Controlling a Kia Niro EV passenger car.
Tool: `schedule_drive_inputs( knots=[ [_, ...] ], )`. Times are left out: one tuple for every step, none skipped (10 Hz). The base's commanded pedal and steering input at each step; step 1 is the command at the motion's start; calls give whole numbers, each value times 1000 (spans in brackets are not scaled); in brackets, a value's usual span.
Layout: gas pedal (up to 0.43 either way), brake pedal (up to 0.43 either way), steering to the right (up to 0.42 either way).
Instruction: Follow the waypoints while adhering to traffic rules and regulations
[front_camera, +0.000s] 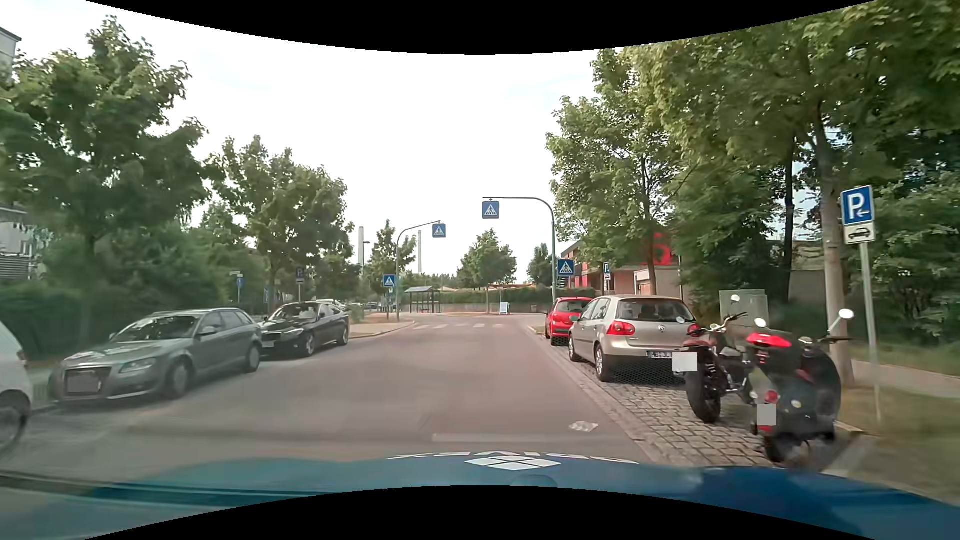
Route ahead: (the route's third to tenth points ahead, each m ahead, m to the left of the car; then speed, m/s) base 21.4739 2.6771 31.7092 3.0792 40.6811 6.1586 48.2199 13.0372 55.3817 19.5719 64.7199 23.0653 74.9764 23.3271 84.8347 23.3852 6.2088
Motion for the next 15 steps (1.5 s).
schedule_drive_inputs(
  knots=[
    [157,0,-9],
    [157,0,-9],
    [157,0,-9],
    [157,0,-9],
    [157,0,-9],
    [157,0,-9],
    [157,0,-7],
    [157,0,-4],
    [157,0,-3],
    [150,0,-3],
    [118,0,-3],
    [110,0,-3],
    [110,0,-2],
    [110,0,-3],
    [110,0,-2]
  ],
)
